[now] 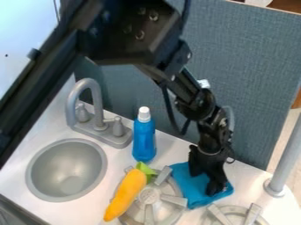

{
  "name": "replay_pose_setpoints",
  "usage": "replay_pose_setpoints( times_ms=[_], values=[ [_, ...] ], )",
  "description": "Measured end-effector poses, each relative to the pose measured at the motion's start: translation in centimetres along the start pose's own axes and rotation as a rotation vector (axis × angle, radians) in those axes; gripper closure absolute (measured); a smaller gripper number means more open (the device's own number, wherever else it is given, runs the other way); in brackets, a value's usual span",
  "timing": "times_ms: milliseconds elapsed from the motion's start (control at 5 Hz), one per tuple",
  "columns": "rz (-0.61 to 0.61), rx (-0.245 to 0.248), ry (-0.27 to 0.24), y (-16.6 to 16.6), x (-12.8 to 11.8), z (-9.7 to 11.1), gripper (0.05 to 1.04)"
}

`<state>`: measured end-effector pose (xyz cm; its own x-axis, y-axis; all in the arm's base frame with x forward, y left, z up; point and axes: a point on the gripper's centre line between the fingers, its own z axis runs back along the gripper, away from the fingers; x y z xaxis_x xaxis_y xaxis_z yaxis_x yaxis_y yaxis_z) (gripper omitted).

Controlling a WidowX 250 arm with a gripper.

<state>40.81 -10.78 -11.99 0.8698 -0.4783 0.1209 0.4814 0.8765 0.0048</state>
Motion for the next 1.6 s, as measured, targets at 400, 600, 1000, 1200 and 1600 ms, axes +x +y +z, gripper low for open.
replay_pose_setpoints(
  times_ms=[400,600,1000,1200,1600],
  values=[
    [0.057,0.027,-0.025,1.9,4.2,-0.3,0.083],
    [0.080,0.015,-0.015,1.9,4.3,-0.2,0.083],
    [0.168,-0.078,-0.025,2.3,3.0,1.0,0.083],
    [0.196,-0.125,-0.161,3.0,4.6,5.8,0.083],
    [0.123,-0.196,-0.308,7.9,-3.5,18.4,0.083]
  ],
)
